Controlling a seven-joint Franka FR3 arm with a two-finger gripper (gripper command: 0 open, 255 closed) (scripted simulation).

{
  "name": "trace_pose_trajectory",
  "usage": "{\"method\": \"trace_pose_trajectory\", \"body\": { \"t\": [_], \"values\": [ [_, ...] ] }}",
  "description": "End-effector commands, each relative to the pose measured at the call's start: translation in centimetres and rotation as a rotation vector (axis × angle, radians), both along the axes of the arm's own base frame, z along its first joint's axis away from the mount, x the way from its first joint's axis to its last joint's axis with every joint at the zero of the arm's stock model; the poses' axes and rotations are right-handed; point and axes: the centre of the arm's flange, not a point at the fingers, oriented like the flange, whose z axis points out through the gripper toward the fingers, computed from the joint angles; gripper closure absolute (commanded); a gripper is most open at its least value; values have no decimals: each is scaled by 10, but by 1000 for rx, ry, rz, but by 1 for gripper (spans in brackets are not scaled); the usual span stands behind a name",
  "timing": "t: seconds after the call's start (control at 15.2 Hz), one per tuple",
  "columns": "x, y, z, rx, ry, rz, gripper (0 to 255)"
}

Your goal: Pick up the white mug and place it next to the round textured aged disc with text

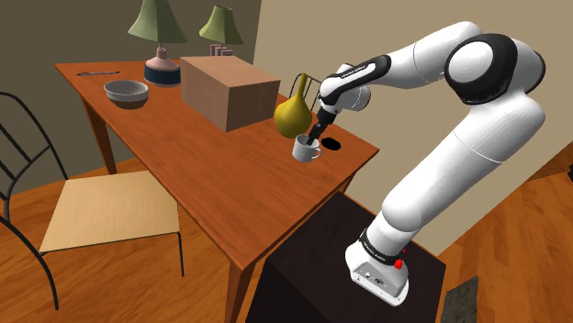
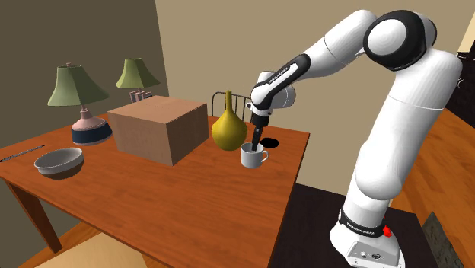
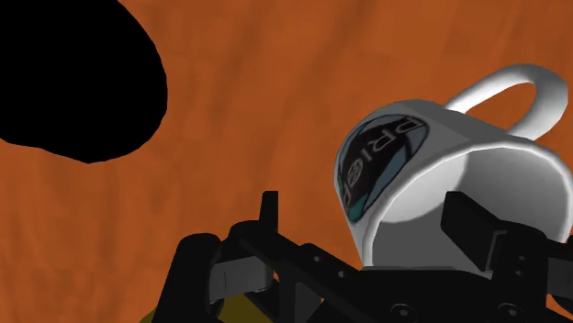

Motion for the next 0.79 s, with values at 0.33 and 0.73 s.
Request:
{"method": "trace_pose_trajectory", "body": {
  "t": [0.33, 0.73],
  "values": [
    [-6, -5, 49, 0, 0, 0, 0],
    [-5, -5, 49, 0, 0, 0, 0]
  ]
}}
